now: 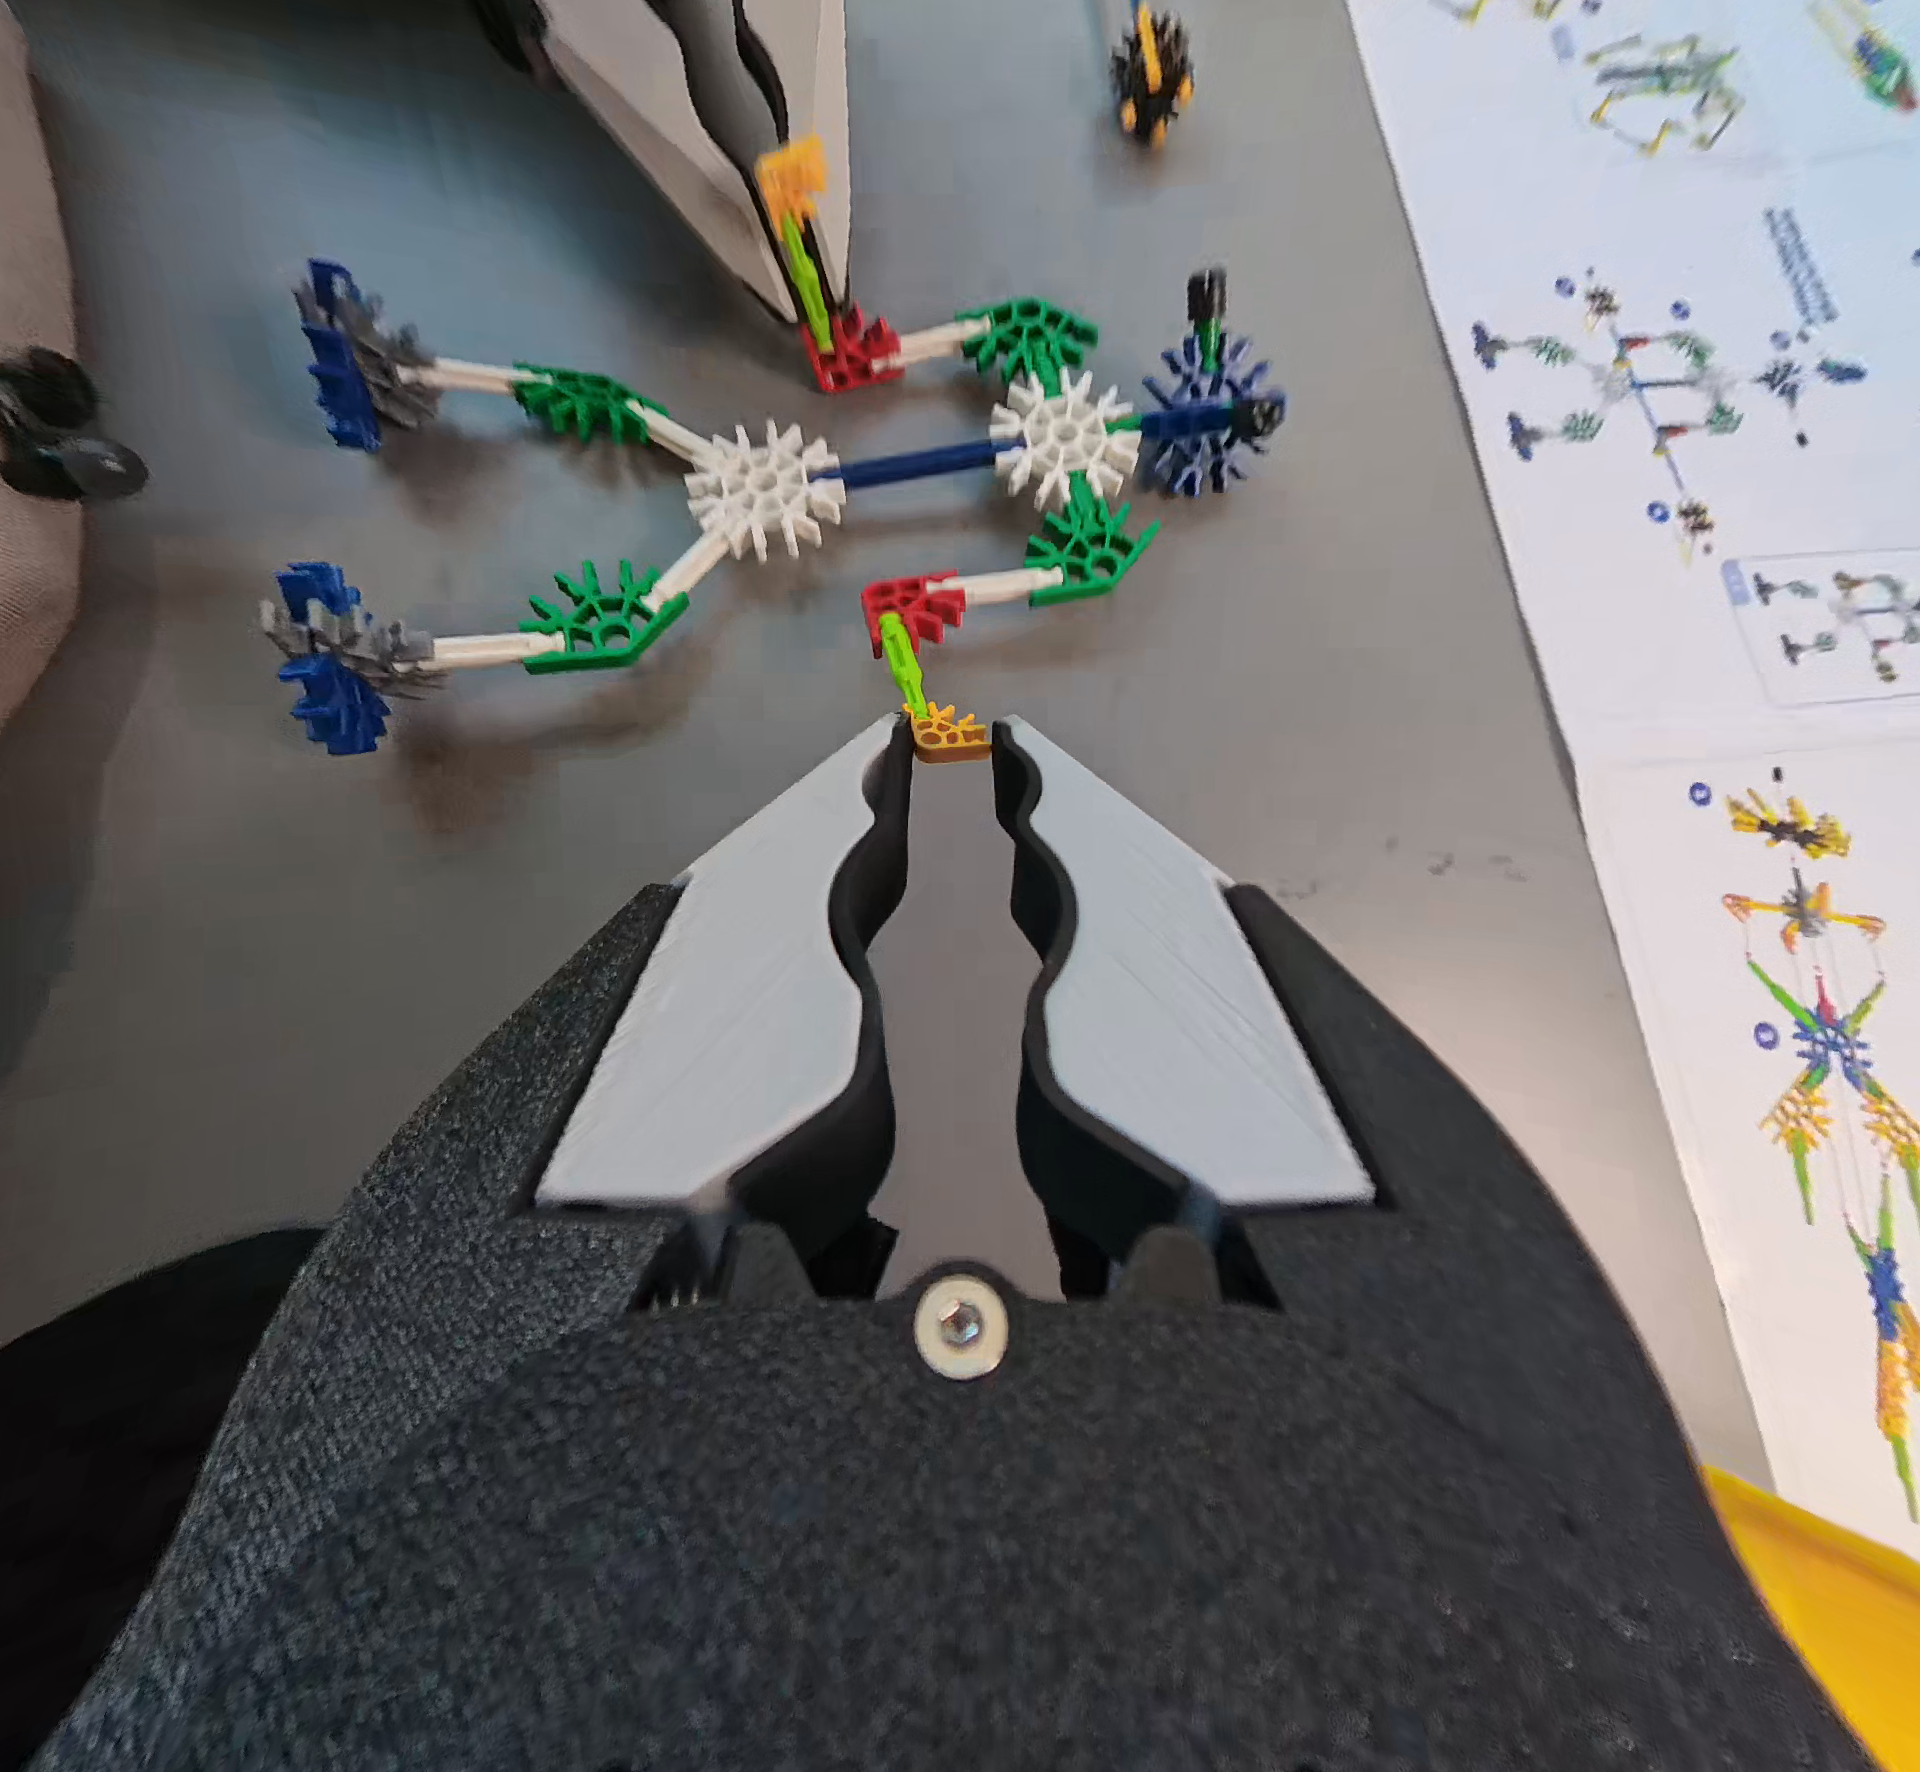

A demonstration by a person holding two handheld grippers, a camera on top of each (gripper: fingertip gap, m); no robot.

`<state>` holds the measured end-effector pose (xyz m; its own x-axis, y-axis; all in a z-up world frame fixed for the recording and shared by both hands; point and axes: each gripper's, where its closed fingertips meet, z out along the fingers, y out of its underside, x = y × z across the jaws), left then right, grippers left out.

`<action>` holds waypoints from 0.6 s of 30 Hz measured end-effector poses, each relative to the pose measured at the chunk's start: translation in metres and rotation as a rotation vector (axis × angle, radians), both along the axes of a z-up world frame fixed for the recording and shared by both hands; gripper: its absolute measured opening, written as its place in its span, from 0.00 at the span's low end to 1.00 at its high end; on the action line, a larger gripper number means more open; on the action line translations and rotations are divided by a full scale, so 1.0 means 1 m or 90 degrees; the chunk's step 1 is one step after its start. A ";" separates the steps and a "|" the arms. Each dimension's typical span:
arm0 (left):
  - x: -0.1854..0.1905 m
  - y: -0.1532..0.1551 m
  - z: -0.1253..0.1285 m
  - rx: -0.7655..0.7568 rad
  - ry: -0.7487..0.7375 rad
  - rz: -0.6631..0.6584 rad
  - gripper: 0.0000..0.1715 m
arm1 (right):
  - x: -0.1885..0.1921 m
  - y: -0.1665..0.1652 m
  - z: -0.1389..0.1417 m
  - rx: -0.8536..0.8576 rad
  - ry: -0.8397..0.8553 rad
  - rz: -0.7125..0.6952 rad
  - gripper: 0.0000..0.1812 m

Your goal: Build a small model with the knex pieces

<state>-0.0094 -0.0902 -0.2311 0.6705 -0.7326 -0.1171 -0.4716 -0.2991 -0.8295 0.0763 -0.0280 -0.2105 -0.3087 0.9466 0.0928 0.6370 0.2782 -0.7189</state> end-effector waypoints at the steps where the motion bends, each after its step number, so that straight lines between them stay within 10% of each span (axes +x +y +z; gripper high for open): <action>1: 0.001 0.000 0.000 0.002 0.001 0.000 0.03 | -0.004 -0.004 0.009 -0.013 0.027 0.005 0.08; 18: -0.002 -0.004 0.002 0.004 -0.009 -0.003 0.04 | -0.014 -0.018 0.006 -0.066 0.052 0.008 0.18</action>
